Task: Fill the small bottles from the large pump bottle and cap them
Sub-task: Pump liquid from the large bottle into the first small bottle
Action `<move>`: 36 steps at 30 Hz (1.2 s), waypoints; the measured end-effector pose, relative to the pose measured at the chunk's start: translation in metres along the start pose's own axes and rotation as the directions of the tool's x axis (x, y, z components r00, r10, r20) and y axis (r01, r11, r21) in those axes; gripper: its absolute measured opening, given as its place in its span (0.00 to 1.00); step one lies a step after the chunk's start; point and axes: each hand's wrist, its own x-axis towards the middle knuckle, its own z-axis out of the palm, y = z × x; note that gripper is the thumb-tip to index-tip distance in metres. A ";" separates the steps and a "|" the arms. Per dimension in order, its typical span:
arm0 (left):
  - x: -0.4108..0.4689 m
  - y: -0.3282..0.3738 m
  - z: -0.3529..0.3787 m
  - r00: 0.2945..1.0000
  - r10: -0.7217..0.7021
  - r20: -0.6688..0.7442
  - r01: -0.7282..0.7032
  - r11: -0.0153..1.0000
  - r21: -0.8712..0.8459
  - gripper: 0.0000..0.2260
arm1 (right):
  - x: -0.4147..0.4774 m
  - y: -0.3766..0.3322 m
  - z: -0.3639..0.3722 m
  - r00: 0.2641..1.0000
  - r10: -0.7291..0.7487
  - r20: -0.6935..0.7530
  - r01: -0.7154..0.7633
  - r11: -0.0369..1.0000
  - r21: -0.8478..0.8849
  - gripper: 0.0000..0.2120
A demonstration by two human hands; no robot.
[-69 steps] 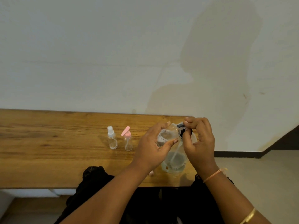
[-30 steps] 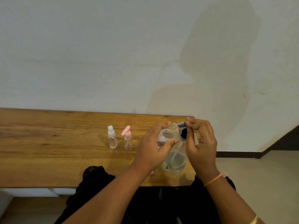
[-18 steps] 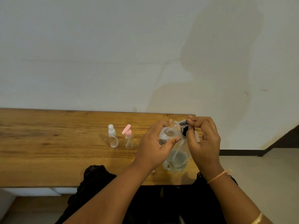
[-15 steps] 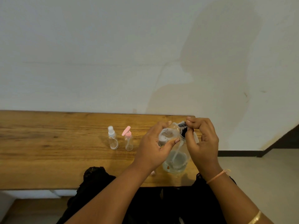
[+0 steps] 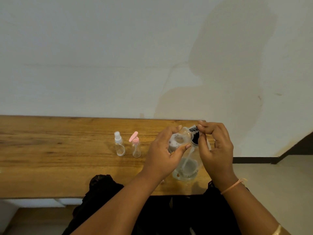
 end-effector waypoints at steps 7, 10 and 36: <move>0.001 0.001 -0.001 1.000 -0.008 0.012 0.008 1.000 0.017 0.18 | -0.001 0.001 0.001 1.000 -0.007 -0.004 0.007 1.000 -0.017 0.07; 0.002 0.000 -0.002 0.999 0.025 -0.022 -0.024 0.999 0.039 0.16 | 0.003 -0.005 0.001 1.000 0.005 -0.017 -0.005 1.000 -0.007 0.07; 0.000 -0.003 0.004 0.999 0.015 -0.032 -0.015 1.000 -0.019 0.17 | 0.005 -0.002 -0.001 1.000 -0.007 0.005 0.007 1.000 -0.004 0.08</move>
